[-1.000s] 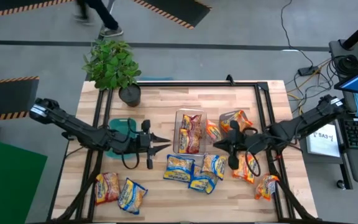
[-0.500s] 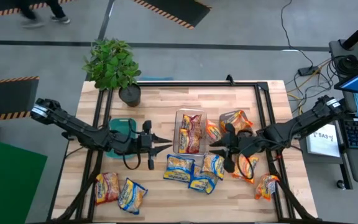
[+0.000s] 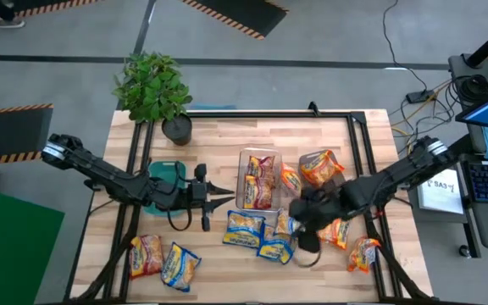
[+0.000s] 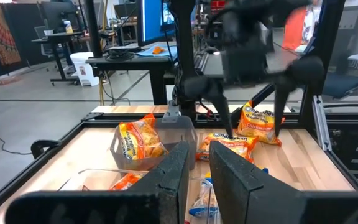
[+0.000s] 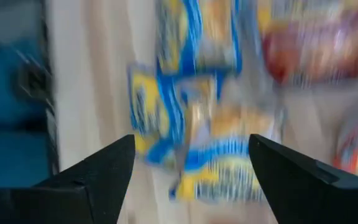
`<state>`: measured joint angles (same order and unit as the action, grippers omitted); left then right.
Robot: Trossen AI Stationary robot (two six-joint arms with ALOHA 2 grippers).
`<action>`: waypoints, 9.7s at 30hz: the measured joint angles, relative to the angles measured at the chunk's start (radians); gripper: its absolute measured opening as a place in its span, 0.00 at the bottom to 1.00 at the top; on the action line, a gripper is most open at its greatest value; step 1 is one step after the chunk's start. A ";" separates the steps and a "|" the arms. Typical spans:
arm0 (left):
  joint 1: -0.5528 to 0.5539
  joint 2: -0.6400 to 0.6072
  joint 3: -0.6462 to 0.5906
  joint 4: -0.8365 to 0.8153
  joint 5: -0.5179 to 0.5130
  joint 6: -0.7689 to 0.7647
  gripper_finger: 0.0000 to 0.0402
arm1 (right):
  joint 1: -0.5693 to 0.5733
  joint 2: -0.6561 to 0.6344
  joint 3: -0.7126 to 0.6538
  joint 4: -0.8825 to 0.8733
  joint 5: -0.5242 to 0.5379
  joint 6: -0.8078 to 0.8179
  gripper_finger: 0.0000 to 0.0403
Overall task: Sort Maruchan noodles
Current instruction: Put the blue noodle pack into the green bin
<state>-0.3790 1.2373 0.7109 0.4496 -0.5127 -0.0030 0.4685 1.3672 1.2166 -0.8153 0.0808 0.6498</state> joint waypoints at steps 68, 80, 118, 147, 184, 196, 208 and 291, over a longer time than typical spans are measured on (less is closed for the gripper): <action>-0.006 -0.313 -0.001 -0.119 -0.118 0.226 0.12 | 0.199 -0.146 -0.025 0.040 0.628 0.030 0.02; -0.006 0.001 0.075 0.002 0.044 0.186 0.12 | 0.210 -0.159 -0.205 0.079 0.628 0.056 0.02; -0.030 0.350 0.508 -0.385 -0.005 0.173 0.12 | 0.212 0.228 0.032 -0.176 0.307 0.002 0.87; -0.079 0.114 0.506 -0.573 -0.004 0.231 0.12 | 0.071 0.355 -0.068 0.015 0.279 -0.073 0.27; -0.087 -0.444 -0.054 -0.110 -0.065 0.299 0.12 | -0.014 -0.102 -0.190 0.941 0.519 -0.700 0.04; -0.094 -0.714 -0.195 -0.114 -0.064 0.270 0.12 | -0.267 0.261 -0.022 1.317 0.452 -0.840 0.04; -0.094 -0.878 -0.274 -0.100 -0.026 0.255 0.12 | -0.376 0.656 0.334 1.319 0.365 -0.885 0.04; -0.074 -0.234 0.211 -1.720 0.050 -0.968 0.10 | -0.205 0.038 -0.316 1.099 0.375 -0.752 0.07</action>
<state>-0.4530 1.0032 0.9222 -1.2702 -0.4629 -0.9712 0.2638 1.4052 0.9009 0.2841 0.4556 -0.1024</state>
